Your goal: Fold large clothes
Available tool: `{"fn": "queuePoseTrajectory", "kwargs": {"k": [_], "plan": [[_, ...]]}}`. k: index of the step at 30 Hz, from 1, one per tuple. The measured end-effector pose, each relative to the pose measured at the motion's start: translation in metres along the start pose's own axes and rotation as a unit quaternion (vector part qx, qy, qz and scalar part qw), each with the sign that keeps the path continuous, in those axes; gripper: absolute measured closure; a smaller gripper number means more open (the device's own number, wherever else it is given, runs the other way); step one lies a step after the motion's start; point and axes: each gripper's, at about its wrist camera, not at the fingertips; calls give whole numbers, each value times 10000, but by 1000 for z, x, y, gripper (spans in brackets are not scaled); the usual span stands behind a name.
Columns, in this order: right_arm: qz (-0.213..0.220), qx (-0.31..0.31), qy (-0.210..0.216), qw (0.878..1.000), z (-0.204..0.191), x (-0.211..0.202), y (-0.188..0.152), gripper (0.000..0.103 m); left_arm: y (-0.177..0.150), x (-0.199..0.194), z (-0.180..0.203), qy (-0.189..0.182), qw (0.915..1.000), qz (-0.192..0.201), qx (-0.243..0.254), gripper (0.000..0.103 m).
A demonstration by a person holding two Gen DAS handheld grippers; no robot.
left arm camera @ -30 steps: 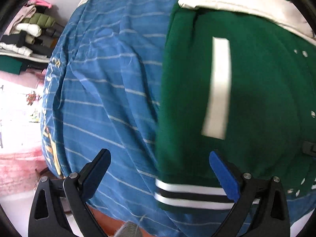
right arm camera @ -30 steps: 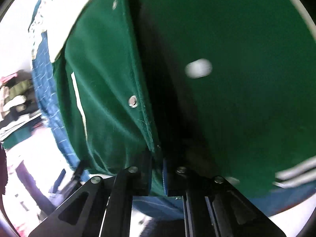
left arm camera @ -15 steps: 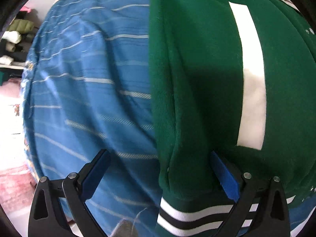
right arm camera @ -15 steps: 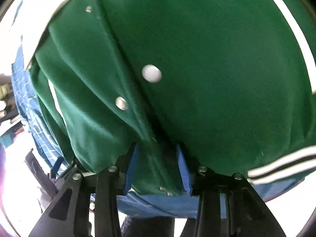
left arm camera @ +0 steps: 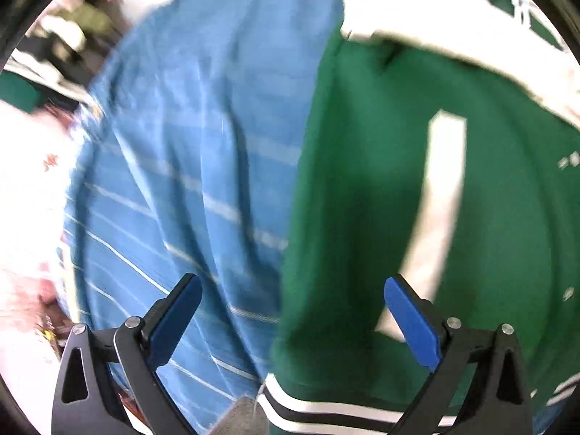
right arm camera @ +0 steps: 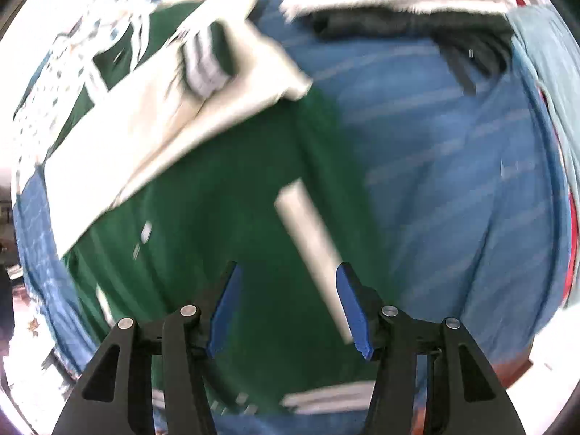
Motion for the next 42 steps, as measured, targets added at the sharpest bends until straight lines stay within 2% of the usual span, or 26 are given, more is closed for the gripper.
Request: {"fn": "queuePoseTrajectory", "kwargs": {"k": [3,6,9,10,11,12,15,18,22,24,28,31,33,35,36,38,39,41,42], "plan": [[88,-181,120,9997,45,26,56,47,6,-25,56,61,9992,395,96,0],[29,-497,385,9980,45,58,91,47,10,-18,128,412,9980,395,256,0],[-68,-1075,529,9928,33,92,119,48,14,-2,172,699,9969,288,225,0],[-129,-1249,505,9908,31,101,124,51,14,10,185,896,9956,193,218,0],[-100,-1401,473,9890,34,110,130,73,15,23,193,1105,9935,97,243,0],[15,-1421,386,9891,43,114,137,82,13,38,200,1342,9905,-25,283,0],[-147,-1220,724,9898,68,116,149,82,11,54,200,1652,9860,-4,213,0],[-82,-1691,522,9842,58,112,152,80,11,50,198,1601,9871,67,20,0],[-362,-1894,715,9786,70,101,162,64,8,48,192,1504,9878,373,-132,0],[-352,-1882,754,9786,90,87,161,54,7,47,195,1519,9874,406,-150,0],[-351,-2117,847,9730,115,58,134,54,1,36,205,1593,9869,260,28,0],[-890,-2463,925,9606,117,73,91,55,-22,16,208,1681,9855,235,-48,0],[-1185,-2792,674,9505,113,99,64,72,-44,3,217,1946,9807,211,-19,0],[-1343,-3232,245,9364,112,124,38,72,-69,-8,228,2265,9739,163,22,0],[-1136,-3322,227,9361,114,119,36,72,-80,-12,235,2429,9700,110,56,0],[-1094,-3472,257,9310,120,105,42,66,-98,-18,252,2803,9597,34,194,0],[-1061,-3484,244,9310,126,98,46,55,-105,-22,260,2938,9555,22,259,0],[-818,-3491,161,9334,147,79,60,41,-121,-35,285,3176,9472,59,437,0],[-733,-3497,134,9339,157,72,66,41,-127,-41,299,3226,9449,99,542,0]]}}
Point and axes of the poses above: each gripper's, at about its wrist camera, not at the fingertips, and x roughly the way its jaws point, z to its right, y to its top, and after that the axes turned 14 degrees about -y, right-handed
